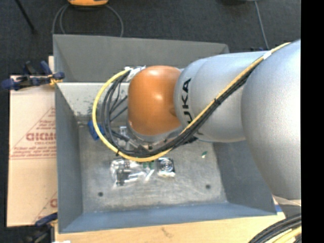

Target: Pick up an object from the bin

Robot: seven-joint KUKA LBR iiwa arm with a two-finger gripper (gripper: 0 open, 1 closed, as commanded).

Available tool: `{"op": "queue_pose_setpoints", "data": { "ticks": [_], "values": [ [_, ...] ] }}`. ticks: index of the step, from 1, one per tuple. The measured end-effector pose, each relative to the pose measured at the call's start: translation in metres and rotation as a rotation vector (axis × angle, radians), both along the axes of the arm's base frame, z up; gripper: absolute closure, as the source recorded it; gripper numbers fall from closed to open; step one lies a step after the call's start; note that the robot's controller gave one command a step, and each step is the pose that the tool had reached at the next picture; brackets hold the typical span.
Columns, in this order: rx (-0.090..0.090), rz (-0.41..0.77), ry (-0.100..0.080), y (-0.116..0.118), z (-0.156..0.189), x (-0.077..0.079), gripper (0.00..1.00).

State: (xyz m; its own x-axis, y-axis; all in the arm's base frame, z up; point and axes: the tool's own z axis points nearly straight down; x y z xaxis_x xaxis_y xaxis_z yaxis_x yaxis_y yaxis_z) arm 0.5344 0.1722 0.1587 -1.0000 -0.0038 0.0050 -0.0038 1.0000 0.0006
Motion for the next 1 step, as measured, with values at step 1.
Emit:
{"op": "queue_pose_setpoints", "data": {
  "ticks": [1],
  "values": [
    [-0.002,0.143,-0.005,-0.0458,-0.0736,0.0002,0.00]
  ]
}}
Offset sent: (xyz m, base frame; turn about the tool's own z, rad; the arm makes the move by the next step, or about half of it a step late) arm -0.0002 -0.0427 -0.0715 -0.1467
